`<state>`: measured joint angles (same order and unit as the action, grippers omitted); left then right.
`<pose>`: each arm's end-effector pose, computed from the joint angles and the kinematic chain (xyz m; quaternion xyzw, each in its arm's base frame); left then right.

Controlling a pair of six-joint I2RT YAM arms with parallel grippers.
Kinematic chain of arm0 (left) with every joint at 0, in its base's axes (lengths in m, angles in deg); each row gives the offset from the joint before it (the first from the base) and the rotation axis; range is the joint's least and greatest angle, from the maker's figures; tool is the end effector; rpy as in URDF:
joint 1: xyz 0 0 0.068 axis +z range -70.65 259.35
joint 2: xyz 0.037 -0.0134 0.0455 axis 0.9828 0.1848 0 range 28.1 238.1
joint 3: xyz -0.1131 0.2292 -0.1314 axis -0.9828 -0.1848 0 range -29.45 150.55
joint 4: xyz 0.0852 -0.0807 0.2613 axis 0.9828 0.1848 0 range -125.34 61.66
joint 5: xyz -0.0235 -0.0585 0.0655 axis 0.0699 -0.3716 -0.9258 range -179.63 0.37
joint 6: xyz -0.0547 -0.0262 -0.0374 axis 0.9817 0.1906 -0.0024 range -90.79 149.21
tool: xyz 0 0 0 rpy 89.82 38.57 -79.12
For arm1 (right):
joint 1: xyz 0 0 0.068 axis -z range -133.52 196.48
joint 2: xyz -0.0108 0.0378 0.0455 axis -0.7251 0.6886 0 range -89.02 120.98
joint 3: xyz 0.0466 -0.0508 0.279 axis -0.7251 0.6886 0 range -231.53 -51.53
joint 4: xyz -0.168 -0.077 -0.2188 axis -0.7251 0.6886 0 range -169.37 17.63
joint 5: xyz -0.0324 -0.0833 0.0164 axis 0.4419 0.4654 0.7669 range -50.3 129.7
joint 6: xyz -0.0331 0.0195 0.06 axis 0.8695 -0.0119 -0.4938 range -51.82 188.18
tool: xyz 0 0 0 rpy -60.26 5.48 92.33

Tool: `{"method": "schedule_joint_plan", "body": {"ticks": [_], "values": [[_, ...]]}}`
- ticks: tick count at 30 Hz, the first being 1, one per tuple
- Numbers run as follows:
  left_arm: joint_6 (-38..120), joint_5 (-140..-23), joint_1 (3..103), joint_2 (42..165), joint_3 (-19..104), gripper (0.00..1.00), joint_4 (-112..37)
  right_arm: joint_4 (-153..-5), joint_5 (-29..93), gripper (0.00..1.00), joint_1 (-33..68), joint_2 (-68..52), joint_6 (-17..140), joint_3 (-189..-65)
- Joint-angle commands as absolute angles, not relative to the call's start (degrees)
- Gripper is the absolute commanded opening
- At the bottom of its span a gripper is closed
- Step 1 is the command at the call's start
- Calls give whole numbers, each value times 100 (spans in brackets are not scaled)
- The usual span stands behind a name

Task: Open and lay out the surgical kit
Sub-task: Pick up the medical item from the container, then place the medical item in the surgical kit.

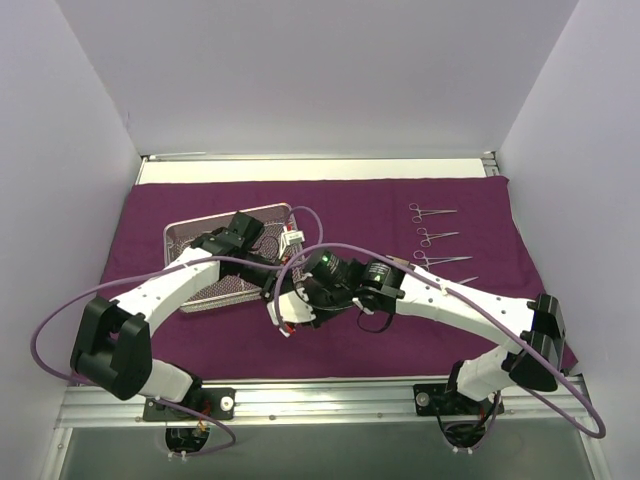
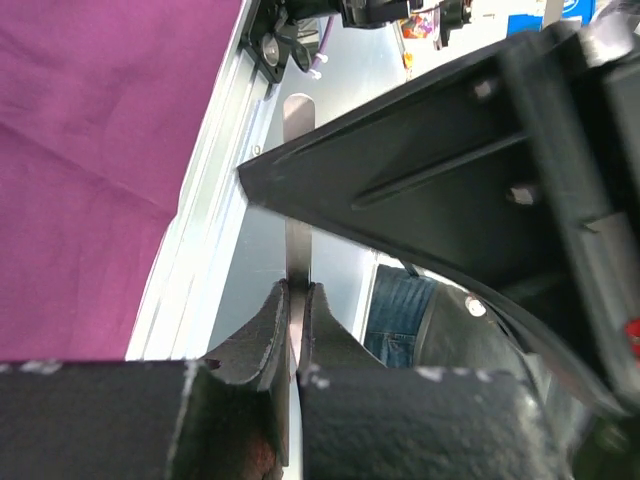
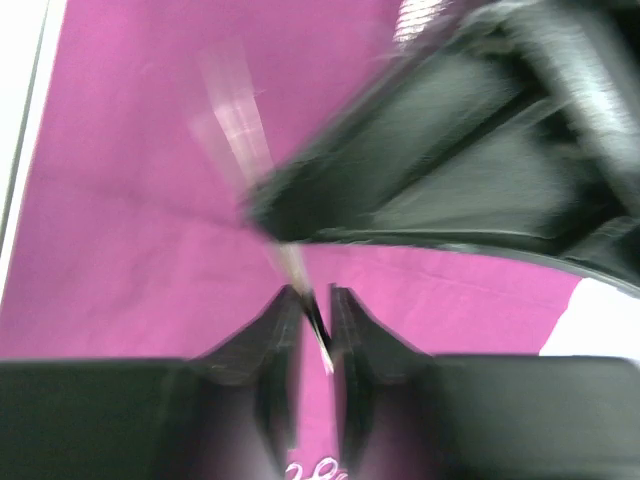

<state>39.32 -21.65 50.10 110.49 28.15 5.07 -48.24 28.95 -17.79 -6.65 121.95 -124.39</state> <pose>0.2308 -0.1915 0.2436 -0.2531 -0.7785 0.5741 0.0162 0.1467 0.3295 0.3187 -0.7957 0.4322 0.1227 0.4061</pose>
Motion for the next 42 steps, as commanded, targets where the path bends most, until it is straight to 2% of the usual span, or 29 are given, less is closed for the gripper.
{"method": "schedule_joint_plan", "body": {"ticks": [1,2,4,5,8,9,15,17,19,20,23,27,29,32,36,38,42], "values": [[4002,-1861,4964,10852,2873,5,124,-4756,2950,6,-1882,-657,12232,-12606],[4133,-1888,4982,10843,2864,11,53,-4756,2950,0,-1882,-666,12214,-12589],[4248,-2062,5026,10756,2873,18,-175,-4764,2985,0,-1882,-710,12127,-12536],[4387,-2142,5130,10677,2856,25,-281,-4782,3020,0,-1882,-736,11996,-12510],[4879,-2309,5482,10413,2724,33,-939,-4800,3108,0,-1777,-859,11645,-12361],[4933,-2432,5796,10360,2732,94,-1010,-4826,3134,0,-1733,-938,11547,-12308],[5382,-3468,6949,10009,2934,94,-1512,-5247,3029,0,-1083,-1246,10145,-11886],[5121,-4047,7170,9973,3171,94,-1092,-5467,3125,0,-610,-1316,9449,-11798],[4847,-5048,7171,10078,3680,94,-427,-5871,3197,0,-136,-1361,8005,-11728],[4794,-5539,7171,10096,3891,94,-318,-6124,2953,0,485,-1422,7586,-11606],[4820,-6096,7171,10157,4077,94,-10,-6469,3142,0,1383,-1676,5495,-11245],[4846,-6739,7214,10254,4454,94,570,-6032,4565,0,1791,-2273,3113,-10735],[4680,-6574,7214,10351,4674,94,808,-5593,5310,0,1958,-2764,1528,-10375],[4696,-6230,7232,10474,4710,94,879,-4899,5428,0,2414,-3100,179,-9970],[5038,-5590,7381,10571,4465,94,546,-3591,5850,0,2889,-2961,-597,-9987],[5275,-5212,7469,10606,4298,94,238,-3420,5938,0,3214,-2847,-740,-9909],[5523,-5596,7496,10763,4156,94,420,-3621,5492,0,3891,-2425,-811,-9488]]}}
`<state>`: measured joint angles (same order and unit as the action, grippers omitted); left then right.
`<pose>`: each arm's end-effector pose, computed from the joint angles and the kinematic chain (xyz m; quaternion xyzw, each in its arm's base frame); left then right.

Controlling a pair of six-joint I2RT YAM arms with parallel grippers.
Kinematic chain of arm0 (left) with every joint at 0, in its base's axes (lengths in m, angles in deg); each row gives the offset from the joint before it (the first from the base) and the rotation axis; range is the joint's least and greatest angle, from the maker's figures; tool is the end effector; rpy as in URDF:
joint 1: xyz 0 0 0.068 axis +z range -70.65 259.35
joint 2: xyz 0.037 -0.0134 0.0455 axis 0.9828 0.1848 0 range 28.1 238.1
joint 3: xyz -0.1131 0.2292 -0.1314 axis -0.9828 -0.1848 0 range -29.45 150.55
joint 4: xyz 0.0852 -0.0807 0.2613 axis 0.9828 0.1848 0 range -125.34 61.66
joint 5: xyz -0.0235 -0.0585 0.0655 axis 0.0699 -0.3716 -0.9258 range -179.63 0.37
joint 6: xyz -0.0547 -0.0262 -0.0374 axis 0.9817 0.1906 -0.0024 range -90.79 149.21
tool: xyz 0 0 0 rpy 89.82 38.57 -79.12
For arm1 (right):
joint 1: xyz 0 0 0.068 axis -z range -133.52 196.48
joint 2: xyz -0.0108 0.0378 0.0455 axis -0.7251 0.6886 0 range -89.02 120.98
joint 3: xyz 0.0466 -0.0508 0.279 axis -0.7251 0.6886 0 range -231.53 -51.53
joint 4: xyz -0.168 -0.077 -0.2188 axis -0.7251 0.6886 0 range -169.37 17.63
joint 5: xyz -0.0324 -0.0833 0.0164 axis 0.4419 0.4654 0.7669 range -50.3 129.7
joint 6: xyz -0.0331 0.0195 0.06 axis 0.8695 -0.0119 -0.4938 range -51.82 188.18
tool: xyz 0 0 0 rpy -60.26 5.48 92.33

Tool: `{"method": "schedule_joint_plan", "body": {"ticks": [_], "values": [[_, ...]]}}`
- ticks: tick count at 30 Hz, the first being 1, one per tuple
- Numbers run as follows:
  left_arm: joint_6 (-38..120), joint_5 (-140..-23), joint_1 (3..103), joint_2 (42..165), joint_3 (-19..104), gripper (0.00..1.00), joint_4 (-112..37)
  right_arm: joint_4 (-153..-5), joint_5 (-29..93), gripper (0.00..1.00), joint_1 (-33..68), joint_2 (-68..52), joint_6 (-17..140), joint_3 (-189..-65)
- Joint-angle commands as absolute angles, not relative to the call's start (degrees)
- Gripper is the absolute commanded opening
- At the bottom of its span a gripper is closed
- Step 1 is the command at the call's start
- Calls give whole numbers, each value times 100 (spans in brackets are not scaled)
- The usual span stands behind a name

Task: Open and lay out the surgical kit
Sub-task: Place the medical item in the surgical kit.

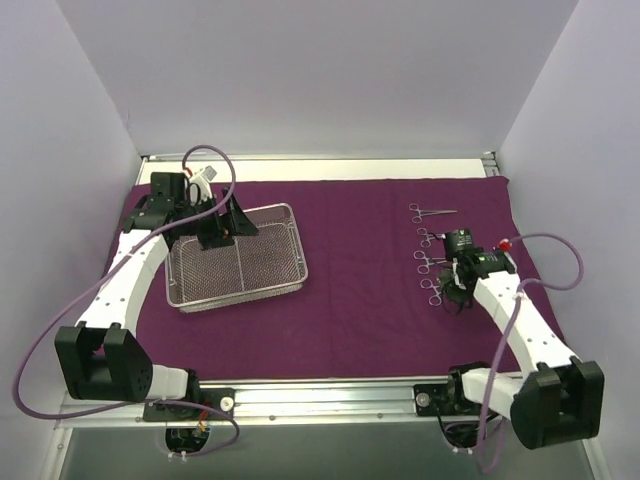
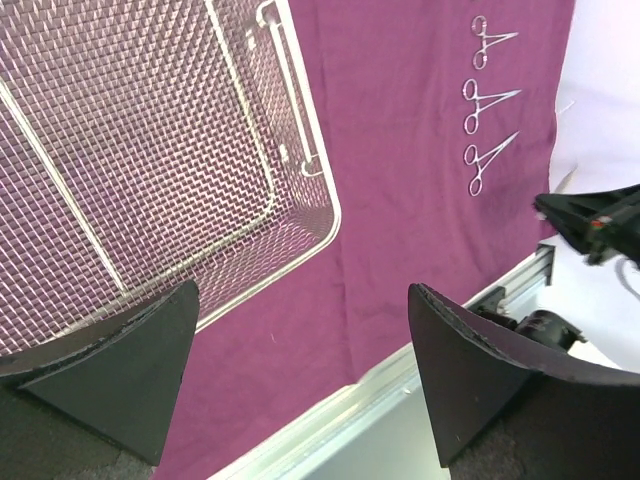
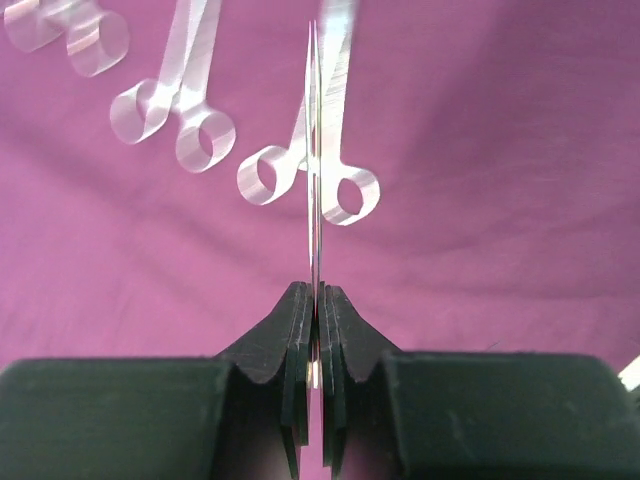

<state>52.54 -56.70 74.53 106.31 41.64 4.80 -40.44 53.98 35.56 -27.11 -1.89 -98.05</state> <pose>0.3196 -0.0590 0.3221 -0.0416 0.8980 -0.3410 0.2748 0.2409 0.0317 0.2392 0.4993 0.8027 0.1074 0.3079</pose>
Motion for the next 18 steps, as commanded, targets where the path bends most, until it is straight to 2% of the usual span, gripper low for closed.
{"method": "schedule_joint_plan", "body": {"ticks": [1,5,6,7,10,18], "values": [[5557,-5667,7565,10877,4148,94,465,-3683,5386,0,3979,-2329,-829,-9417],[5742,-5903,7811,10747,4025,94,518,-3816,5621,0,4199,-1933,-829,-9302],[5742,-6218,7821,10633,4016,94,588,-3789,5657,0,4235,-1862,-820,-9302],[5751,-7074,7821,10371,4024,94,780,-3772,5683,0,4252,-1810,-846,-9276],[5515,-7644,7900,10088,4050,94,843,-3859,5666,0,4261,-1721,-960,-9118],[5259,-6915,8137,10588,4200,94,879,-4105,5517,0,4279,-1651,-1215,-8748]]}}
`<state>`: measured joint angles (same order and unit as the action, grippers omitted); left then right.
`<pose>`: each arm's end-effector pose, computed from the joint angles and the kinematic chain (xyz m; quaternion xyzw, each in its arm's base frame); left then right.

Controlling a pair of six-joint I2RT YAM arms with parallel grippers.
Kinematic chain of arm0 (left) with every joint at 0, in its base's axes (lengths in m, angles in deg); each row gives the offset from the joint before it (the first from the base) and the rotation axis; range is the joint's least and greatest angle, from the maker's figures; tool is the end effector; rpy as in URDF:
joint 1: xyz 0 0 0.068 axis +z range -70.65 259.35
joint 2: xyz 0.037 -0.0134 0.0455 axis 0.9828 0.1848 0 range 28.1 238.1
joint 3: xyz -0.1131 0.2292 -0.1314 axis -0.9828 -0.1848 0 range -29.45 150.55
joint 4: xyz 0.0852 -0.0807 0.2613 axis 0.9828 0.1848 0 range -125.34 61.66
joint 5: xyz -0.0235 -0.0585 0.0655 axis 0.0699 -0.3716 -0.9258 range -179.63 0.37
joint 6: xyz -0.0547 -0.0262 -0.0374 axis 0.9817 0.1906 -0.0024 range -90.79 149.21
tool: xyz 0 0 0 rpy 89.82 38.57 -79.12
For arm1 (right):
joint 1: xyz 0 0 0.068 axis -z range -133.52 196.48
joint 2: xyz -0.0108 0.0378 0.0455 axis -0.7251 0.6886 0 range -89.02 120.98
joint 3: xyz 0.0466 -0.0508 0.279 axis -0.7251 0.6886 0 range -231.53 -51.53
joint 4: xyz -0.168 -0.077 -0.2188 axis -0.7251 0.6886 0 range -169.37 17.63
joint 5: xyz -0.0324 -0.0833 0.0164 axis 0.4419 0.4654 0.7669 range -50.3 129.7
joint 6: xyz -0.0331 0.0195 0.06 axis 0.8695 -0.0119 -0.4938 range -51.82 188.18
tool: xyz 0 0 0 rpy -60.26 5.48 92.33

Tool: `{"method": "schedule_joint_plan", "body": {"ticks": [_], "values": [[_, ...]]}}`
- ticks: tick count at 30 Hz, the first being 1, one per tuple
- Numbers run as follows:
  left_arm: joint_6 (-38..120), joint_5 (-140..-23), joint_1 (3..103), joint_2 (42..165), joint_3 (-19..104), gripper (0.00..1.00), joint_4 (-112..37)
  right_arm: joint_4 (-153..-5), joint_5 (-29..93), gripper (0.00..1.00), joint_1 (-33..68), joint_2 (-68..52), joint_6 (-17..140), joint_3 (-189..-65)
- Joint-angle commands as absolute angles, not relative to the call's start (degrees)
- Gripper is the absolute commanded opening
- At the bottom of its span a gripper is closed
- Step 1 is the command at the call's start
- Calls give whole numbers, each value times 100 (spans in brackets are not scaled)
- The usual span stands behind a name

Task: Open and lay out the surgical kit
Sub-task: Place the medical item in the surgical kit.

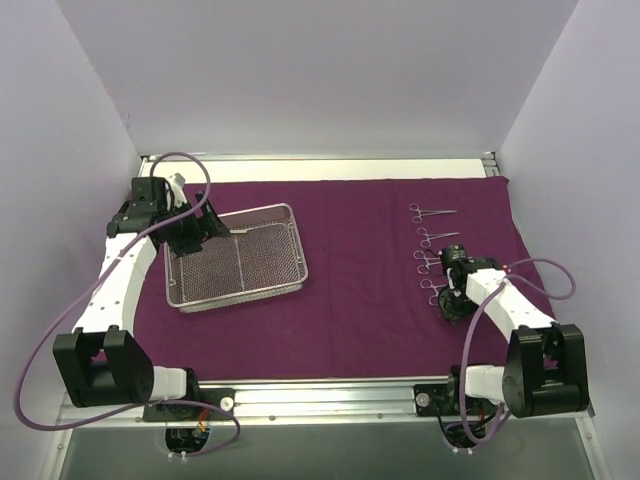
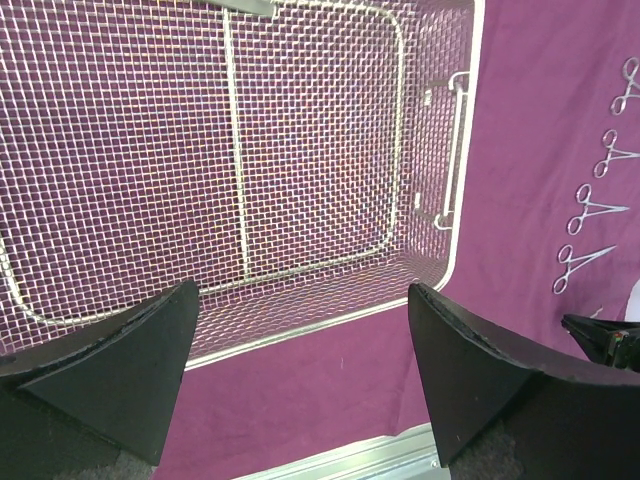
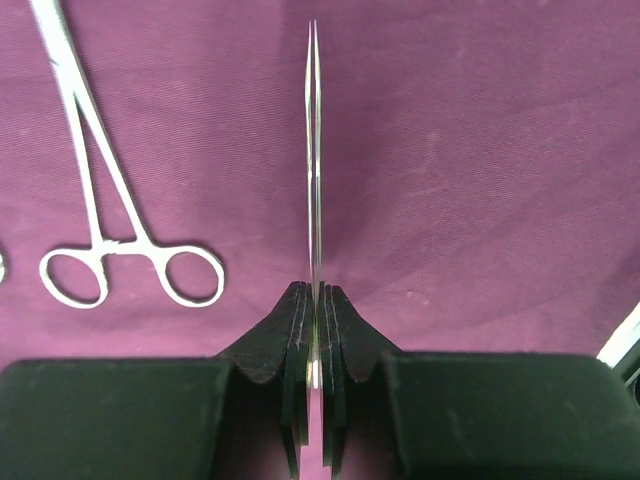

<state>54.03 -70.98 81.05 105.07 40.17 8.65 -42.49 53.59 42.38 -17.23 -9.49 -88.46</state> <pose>0.3154 -0.0094 0.3090 -0.1613 0.9186 -0.2152 0.2894 0.2313 0.0024 0.1483 0.6023 0.7735 0.0128 0.1972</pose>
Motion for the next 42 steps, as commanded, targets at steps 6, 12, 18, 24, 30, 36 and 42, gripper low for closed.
{"method": "schedule_joint_plan", "body": {"ticks": [6,12,18,24,30,36,42], "values": [[5294,-6687,8146,10570,4174,94,747,-4457,5587,3,4288,-1396,-1172,-8695],[5303,-6625,8137,10834,4235,94,694,-4633,5640,11,4288,-1247,-1233,-8774],[5408,-6538,8137,11036,4288,94,650,-4519,5648,33,4279,-1176,-1216,-8853],[5409,-6739,8076,11194,4437,90,703,-4133,5508,55,4270,-1641,-945,-8958],[4864,-7397,7549,11826,4920,77,992,-3947,4937,67,3823,-2170,250,-9913],[4618,-8022,7496,12275,5447,83,1562,-4701,5357,74,2393,-1511,2262,-11251],[4415,-8506,7548,12477,5923,85,1599,-6634,4817,65,1670,-624,3933,-12210]]}}
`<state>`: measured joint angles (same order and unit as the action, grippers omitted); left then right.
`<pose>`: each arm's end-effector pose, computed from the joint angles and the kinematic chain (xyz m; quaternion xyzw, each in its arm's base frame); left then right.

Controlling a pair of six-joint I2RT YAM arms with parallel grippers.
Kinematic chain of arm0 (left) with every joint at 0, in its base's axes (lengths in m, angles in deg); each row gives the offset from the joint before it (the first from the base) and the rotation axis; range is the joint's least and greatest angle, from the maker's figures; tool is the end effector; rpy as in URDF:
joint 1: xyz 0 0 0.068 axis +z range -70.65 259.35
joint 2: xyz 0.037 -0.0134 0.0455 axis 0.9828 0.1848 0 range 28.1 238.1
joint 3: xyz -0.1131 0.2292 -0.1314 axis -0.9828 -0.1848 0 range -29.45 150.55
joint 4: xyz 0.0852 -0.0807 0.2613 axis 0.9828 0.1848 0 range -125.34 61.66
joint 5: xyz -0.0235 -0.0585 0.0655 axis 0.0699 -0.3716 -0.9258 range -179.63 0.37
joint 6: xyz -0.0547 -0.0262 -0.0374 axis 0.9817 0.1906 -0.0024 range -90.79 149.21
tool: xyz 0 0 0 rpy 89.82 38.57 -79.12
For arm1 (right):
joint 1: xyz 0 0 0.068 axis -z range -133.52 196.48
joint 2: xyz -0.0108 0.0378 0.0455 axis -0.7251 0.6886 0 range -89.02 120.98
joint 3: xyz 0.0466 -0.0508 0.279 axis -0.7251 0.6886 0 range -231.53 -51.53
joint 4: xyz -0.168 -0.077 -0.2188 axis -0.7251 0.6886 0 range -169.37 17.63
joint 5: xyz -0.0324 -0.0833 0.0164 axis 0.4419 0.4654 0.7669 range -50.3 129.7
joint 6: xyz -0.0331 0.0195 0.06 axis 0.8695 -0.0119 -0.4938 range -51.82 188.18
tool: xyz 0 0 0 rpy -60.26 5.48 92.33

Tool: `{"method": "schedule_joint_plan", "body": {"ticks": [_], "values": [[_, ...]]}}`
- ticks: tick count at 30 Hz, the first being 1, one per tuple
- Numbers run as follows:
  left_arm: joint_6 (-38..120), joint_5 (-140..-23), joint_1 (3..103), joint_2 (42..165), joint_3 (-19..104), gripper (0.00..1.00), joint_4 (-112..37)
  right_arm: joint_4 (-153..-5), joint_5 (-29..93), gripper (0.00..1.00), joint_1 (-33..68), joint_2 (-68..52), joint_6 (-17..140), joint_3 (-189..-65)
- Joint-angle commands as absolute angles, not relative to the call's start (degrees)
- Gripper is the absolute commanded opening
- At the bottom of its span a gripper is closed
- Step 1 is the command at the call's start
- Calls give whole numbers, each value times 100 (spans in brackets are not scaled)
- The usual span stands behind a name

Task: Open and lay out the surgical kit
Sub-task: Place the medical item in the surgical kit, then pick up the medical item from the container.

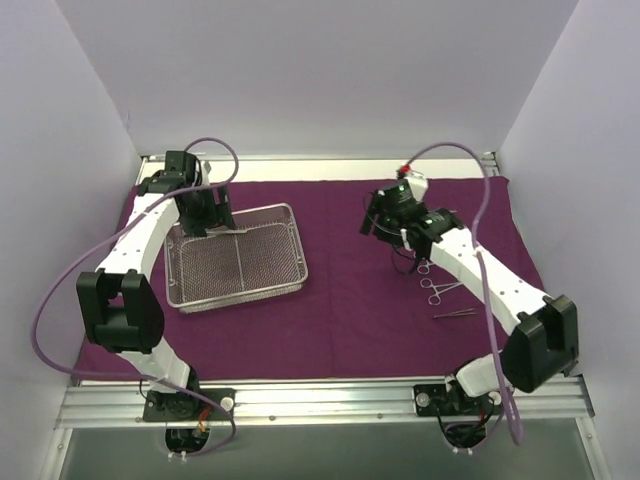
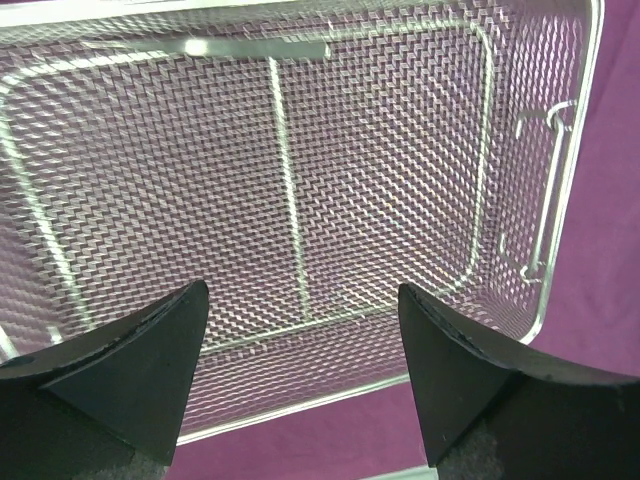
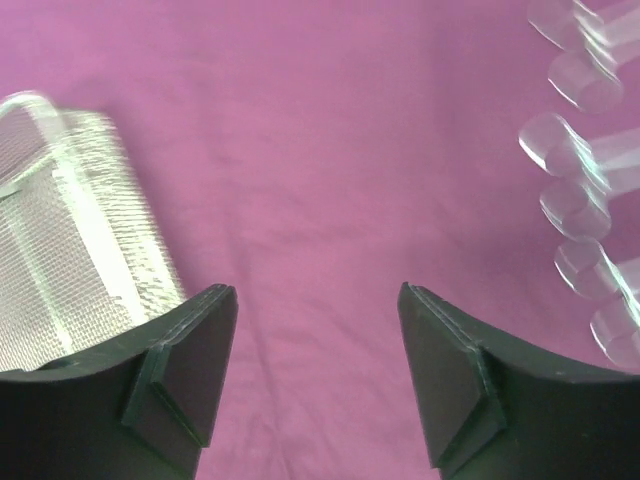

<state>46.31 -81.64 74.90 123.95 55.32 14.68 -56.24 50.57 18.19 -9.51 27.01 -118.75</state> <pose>0.3884 -0.0384 0.2822 -0.0891 0.9620 -0.1128 0.2320 0.3173 0.1582 0.3125 0.1424 0.8743 0.1908 0.4230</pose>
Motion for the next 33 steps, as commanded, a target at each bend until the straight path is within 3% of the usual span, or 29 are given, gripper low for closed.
{"method": "schedule_joint_plan", "body": {"ticks": [1,4,10,15,26,33], "values": [[4494,-8567,7548,12547,5984,85,1660,-6976,4735,63,1582,-327,4117,-12550],[4984,-9093,7645,12706,6178,86,1836,-7801,4464,61,1126,254,4900,-12957],[5435,-10157,7909,12382,6117,93,1881,-9535,3417,66,677,1220,5971,-13405],[5654,-10580,8365,12162,5713,95,1863,-10151,2968,72,438,2118,6545,-14081],[5628,-9667,9095,12530,5326,96,1670,-10293,2695,74,-168,4386,6651,-16253],[5505,-8964,9455,12873,5133,85,1398,-10240,3354,67,-353,5134,5904,-16816]]}}
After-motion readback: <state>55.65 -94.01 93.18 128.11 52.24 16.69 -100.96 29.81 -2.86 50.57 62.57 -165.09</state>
